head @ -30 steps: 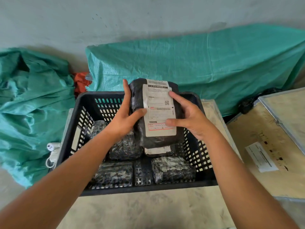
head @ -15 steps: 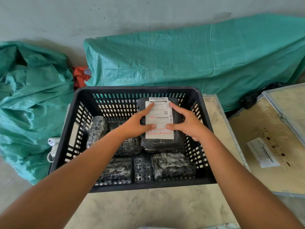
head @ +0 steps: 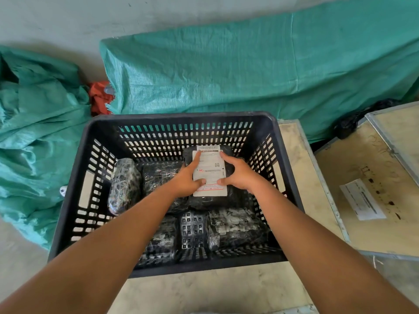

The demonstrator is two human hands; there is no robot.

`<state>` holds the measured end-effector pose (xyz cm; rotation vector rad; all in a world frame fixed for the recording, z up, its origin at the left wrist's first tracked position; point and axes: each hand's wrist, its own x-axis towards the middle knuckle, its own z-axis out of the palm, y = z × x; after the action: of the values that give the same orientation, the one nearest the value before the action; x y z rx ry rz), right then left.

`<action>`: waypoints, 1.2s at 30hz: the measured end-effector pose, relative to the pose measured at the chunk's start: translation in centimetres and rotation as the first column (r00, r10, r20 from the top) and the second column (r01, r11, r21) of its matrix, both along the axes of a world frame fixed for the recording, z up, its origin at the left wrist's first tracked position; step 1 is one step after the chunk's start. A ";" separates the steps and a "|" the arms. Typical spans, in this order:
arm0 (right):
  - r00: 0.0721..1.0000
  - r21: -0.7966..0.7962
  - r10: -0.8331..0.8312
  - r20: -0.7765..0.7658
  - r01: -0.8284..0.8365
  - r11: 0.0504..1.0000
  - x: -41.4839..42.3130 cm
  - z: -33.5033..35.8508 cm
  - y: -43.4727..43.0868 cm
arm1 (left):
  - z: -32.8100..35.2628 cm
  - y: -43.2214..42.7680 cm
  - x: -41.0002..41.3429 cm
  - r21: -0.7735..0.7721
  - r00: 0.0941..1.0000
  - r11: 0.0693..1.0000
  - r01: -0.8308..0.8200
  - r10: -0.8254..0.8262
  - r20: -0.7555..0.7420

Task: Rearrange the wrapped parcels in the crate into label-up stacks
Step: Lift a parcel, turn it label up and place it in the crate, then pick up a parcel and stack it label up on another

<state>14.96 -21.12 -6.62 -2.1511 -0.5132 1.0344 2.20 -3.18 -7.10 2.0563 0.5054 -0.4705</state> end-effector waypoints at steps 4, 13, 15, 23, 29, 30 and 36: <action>0.998 -0.041 0.021 0.058 -0.018 0.999 0.5 -0.4 0.6 | -0.3 0.1 0.7 -0.026 1.000 0.999 -0.023 0.023 0.018; 0.986 -0.108 0.074 0.148 -0.059 0.992 -0.3 1.9 0.2 | 0.1 -0.7 1.1 -0.040 0.990 0.989 -0.139 0.140 0.015; 0.982 -0.081 0.094 0.164 -0.081 0.993 -0.9 3.6 -0.8 | 0.8 -0.9 0.8 0.002 0.981 0.983 -0.182 0.182 0.064; 0.959 -0.260 0.282 0.013 -0.269 0.927 -5.1 9.2 -8.0 | 6.1 -3.2 -3.4 0.011 0.980 1.000 0.024 -0.026 0.198; 0.914 -0.500 0.404 -0.039 -0.368 0.784 -8.0 8.9 -8.6 | 5.4 -6.3 -6.2 0.015 0.790 0.791 0.612 -0.612 0.030; 0.913 -0.509 0.408 -0.025 -0.362 0.781 -8.2 8.7 -8.7 | 5.1 -6.5 -6.5 0.007 0.781 0.781 0.624 -0.625 0.009; 0.937 -0.437 0.344 0.059 -0.285 0.853 -8.2 8.5 -9.6 | 4.9 -6.2 -7.2 0.013 0.814 0.814 0.581 -0.581 0.013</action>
<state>6.73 -30.75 1.91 -2.5946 -0.7889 1.2769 -4.99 -9.35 -2.25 2.2032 -0.1593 -0.8093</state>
